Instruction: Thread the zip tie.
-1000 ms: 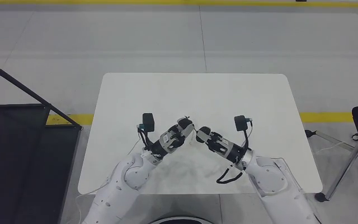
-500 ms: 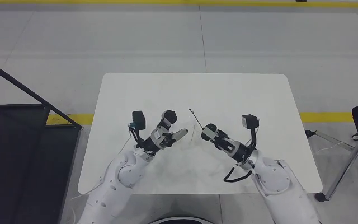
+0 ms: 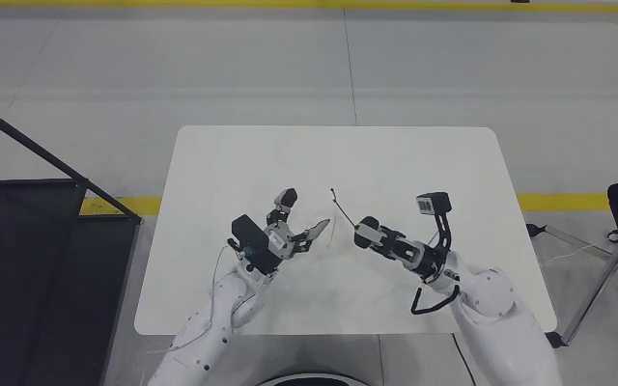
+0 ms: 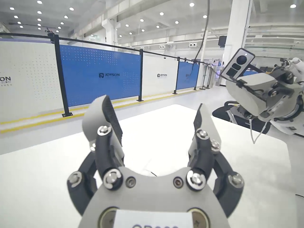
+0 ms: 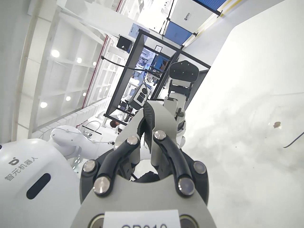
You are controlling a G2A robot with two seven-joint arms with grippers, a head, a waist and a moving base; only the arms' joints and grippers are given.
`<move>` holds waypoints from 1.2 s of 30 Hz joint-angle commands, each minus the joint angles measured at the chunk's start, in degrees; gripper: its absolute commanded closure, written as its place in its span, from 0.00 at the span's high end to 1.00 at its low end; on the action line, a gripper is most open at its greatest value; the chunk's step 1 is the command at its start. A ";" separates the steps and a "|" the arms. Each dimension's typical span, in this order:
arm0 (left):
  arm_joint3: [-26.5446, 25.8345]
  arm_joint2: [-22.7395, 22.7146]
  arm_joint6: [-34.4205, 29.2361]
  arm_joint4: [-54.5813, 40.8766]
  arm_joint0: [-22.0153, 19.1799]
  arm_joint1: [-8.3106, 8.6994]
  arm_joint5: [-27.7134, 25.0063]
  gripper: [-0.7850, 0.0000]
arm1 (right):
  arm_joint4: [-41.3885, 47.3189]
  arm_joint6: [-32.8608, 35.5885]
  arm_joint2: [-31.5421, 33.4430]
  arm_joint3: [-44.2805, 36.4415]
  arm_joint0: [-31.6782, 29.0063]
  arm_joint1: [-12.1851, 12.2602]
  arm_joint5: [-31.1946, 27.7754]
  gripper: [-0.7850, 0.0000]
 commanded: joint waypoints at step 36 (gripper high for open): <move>3.34 4.21 9.45 8.71 -2.50 -1.16 8.85 0.36 | -0.31 1.94 -2.37 -0.24 0.98 0.00 2.70 0.00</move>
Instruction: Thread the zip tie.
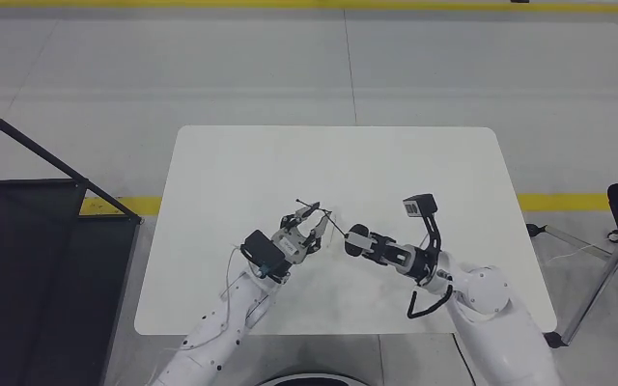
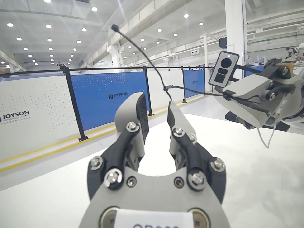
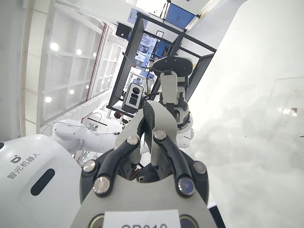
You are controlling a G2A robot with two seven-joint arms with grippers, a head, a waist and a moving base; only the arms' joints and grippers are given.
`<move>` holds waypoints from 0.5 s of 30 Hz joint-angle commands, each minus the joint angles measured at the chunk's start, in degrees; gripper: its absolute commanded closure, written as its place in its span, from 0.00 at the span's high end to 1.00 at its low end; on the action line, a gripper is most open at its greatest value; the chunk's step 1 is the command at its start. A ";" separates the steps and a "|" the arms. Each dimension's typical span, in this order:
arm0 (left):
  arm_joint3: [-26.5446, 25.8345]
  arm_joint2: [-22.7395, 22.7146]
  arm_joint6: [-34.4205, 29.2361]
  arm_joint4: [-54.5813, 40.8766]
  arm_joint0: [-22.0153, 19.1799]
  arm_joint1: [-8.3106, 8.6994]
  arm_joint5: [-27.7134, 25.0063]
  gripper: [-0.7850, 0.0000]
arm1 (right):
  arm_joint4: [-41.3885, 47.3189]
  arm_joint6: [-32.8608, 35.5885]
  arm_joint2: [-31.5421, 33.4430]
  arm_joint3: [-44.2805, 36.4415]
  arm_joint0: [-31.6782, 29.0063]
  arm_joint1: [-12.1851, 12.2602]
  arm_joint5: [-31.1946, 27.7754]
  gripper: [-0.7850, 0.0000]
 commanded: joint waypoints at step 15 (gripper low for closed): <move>0.93 0.09 2.09 -0.48 -0.13 -0.30 0.32 0.34 | 0.91 -1.03 -0.02 0.33 -0.16 -0.02 -0.90 0.00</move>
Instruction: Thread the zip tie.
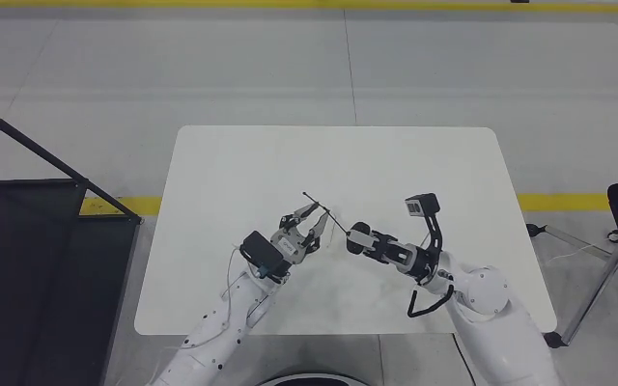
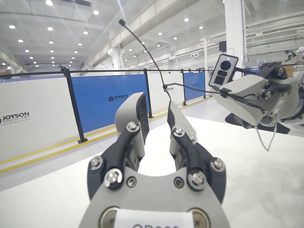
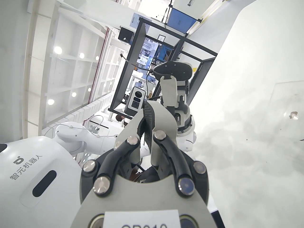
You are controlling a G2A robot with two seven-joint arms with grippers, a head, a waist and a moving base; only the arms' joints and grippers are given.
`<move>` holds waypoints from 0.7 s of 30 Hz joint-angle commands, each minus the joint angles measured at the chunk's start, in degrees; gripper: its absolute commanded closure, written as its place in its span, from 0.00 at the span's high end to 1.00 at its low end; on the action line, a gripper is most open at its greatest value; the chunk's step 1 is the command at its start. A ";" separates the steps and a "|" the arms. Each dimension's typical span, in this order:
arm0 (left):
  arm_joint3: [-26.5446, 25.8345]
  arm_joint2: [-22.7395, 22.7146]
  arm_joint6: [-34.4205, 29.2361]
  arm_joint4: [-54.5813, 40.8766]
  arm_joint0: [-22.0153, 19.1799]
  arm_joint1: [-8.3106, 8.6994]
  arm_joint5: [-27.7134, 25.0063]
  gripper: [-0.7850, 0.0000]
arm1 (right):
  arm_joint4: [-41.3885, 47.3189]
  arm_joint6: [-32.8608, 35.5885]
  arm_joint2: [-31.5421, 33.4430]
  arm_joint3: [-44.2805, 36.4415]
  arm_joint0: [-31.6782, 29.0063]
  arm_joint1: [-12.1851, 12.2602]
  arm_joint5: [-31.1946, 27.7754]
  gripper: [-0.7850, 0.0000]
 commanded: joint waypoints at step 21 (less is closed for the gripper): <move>0.41 0.54 1.56 0.82 0.12 -0.33 0.23 0.35 | 1.24 -0.10 -0.02 0.33 0.15 0.00 0.23 0.00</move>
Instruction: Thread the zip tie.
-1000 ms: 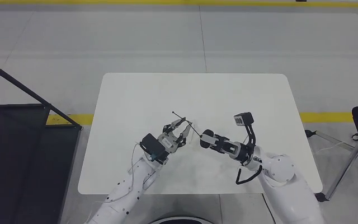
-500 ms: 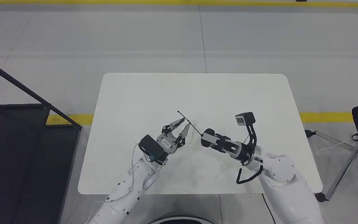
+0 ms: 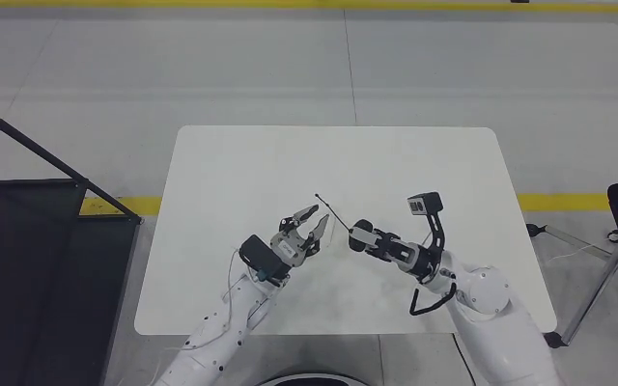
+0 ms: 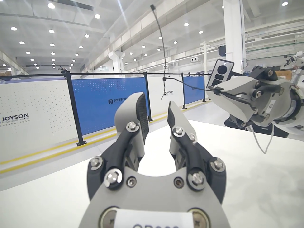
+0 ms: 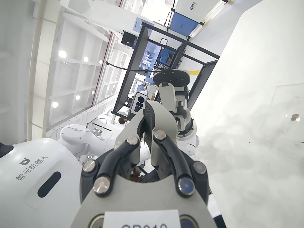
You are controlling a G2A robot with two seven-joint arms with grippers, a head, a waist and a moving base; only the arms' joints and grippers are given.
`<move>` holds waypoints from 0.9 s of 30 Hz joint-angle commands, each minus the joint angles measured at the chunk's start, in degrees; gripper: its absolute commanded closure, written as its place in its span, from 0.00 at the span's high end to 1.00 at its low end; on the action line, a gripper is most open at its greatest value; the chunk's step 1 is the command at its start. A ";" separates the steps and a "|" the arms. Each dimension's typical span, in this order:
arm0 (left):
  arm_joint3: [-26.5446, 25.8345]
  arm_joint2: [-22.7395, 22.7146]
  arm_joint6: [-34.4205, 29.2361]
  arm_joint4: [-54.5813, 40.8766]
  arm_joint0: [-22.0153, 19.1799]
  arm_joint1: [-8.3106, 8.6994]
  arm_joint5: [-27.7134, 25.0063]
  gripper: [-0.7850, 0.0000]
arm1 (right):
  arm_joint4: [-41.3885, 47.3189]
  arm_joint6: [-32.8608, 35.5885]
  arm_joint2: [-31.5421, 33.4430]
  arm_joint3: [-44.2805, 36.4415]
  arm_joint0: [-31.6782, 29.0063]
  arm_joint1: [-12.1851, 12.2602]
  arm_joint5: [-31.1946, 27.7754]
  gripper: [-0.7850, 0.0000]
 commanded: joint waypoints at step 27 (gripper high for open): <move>2.50 1.54 2.33 1.29 -2.14 -1.27 5.16 0.16 | -1.07 0.10 -0.81 -0.33 0.14 0.00 0.64 0.00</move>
